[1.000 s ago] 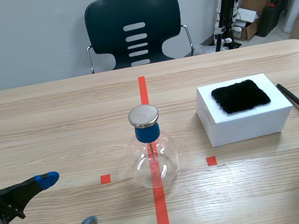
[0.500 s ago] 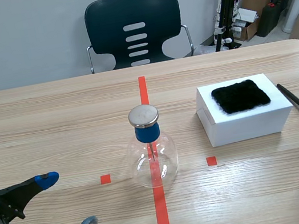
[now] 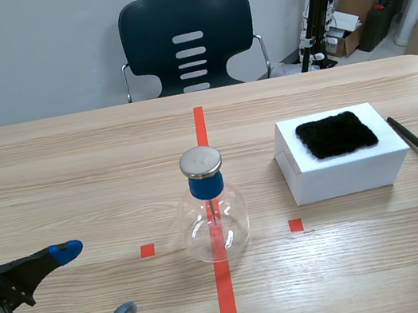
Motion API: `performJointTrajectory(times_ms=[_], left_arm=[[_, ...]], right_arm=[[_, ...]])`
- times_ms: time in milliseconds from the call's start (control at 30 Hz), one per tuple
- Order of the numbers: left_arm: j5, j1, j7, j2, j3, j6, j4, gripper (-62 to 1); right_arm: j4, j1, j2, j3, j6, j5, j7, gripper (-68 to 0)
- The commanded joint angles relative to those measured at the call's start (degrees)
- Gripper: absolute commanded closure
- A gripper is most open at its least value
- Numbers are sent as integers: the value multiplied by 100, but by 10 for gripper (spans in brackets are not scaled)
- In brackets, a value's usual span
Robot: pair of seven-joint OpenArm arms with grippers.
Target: Do the electroscope experiment. pick up the black charging rod
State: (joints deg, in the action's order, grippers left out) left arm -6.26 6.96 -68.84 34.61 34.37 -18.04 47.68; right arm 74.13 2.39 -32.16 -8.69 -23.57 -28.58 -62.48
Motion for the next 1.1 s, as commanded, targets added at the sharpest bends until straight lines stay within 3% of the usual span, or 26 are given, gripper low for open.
performJointTrajectory(times_ms=[0, 267, 433, 1067], left_arm=[[-33, -31, -81, 20, -33, -9, 111, -623], [-33, -31, -81, 20, -33, -9, 111, -623], [-33, -31, -81, 20, -33, -9, 111, -623], [-33, -31, -83, 20, -33, -9, 111, -623]], right_arm=[[26, 162, -103, 28, -2, 7, -2, -679], [-74, 240, -98, 280, -2, 70, 127, -679], [-310, 275, -98, 293, -4, 94, 566, -679], [-1611, 1005, -98, 844, -2, 63, 675, -679]])
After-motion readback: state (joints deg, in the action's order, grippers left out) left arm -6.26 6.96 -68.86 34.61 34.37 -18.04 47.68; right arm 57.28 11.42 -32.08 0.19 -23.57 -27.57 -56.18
